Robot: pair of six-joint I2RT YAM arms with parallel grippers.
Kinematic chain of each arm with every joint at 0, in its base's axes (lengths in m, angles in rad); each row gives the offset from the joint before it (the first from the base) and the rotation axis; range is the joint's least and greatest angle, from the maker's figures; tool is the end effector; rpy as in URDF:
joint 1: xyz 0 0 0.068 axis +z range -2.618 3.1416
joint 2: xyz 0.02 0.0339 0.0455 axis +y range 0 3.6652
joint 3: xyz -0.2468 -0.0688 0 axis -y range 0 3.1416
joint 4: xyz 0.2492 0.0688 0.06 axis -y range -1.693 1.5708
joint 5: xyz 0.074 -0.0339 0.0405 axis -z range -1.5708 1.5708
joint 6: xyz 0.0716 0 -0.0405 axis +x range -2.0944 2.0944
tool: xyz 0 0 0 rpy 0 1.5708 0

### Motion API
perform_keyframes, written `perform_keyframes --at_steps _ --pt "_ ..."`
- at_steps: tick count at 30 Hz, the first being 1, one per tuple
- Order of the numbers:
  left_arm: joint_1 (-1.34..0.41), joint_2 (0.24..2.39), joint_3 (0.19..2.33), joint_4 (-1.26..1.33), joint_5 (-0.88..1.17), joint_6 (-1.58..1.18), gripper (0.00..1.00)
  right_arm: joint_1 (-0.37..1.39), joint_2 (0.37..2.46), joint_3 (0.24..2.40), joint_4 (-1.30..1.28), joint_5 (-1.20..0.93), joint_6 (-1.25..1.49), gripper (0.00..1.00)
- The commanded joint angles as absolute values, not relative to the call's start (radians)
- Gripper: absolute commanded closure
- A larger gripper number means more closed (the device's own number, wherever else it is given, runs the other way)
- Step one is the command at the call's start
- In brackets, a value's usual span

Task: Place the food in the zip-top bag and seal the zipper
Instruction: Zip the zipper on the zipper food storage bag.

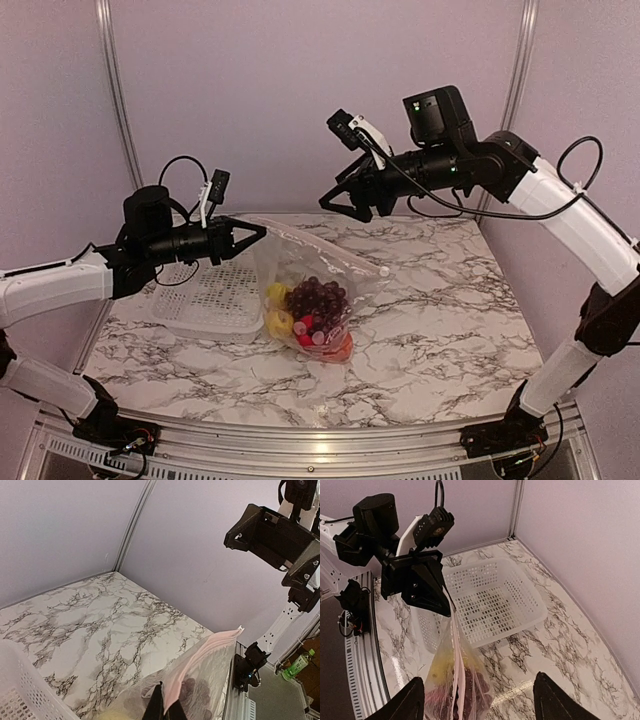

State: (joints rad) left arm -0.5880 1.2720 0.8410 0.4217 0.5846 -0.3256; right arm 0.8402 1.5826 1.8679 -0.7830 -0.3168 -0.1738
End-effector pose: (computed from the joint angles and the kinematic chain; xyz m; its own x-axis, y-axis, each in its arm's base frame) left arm 0.2548 -0.2173 0.2985 -0.3022 -0.1191 -0.9458 0.8708 0.3690 -0.3247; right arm 0.2303 0.2904 0.4202 -0.1598 -0.4246 -0.8912 -0.9321 0.3623 -0.0055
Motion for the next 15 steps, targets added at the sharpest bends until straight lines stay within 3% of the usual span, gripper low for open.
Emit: perform_keyframes --at_steps 1,9,15 --pt "-0.597 1.353 0.927 0.586 0.577 -0.389 1.00 0.765 1.580 1.907 -0.742 -0.140 -0.086 0.29" --pt "-0.609 1.591 1.134 0.637 0.528 -0.455 1.00 0.654 1.506 1.825 -0.702 -0.060 -0.025 0.29" --pt "-0.612 1.642 1.166 0.657 0.546 -0.477 1.00 0.652 1.472 1.762 -0.698 -0.063 -0.006 0.29"
